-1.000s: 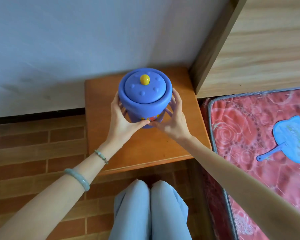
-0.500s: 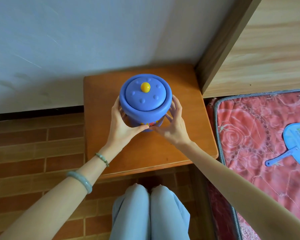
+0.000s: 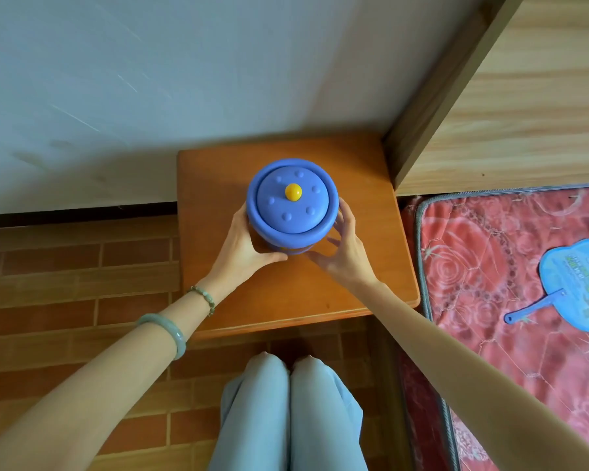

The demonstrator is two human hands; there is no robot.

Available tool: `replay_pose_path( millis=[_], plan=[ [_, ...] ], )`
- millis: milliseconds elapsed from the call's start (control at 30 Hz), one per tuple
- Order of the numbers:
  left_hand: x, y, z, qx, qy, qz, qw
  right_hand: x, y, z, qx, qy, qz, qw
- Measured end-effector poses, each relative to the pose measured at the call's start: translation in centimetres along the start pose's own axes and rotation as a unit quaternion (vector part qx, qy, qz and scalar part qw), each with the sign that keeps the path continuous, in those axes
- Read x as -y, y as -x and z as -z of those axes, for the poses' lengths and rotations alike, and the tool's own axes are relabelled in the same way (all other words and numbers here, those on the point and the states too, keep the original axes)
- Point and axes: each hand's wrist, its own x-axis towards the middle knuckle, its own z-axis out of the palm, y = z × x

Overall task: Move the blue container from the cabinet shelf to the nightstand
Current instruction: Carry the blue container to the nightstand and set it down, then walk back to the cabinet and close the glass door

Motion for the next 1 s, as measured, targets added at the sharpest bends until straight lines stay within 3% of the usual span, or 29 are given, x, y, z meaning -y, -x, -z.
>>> replay_pose_path(
  millis=[200,367,533,667,800,1000],
  plan=[
    [-2.8,3.5,4.2,0.040,-0.133,0.085,0.987,4.9,1.7,3.8,0.099,0.152,-0.070,0.981],
    [-8.7,6.8,9.1,0.046,-0.315,0.038,0.947,12.2,3.0,7.8,0.219,0.288,-0.107,0.926],
    [-16.1,10.0,13.3,0.031,-0.402,-0.038,0.914,21.9,4.4,11.2,0.204,0.346,-0.003,0.916],
    [-21.0,11.8,16.5,-0.029,-0.441,-0.086,0.893,29.4,5.2,13.0,0.169,0.358,0.093,0.914],
    [-24.9,13.4,19.6,-0.088,-0.490,-0.105,0.861,36.0,6.1,14.6,0.142,0.375,0.172,0.900],
    [-29.0,15.9,23.1,-0.161,-0.500,-0.103,0.845,41.7,7.3,14.8,0.131,0.373,0.246,0.885]
  ],
)
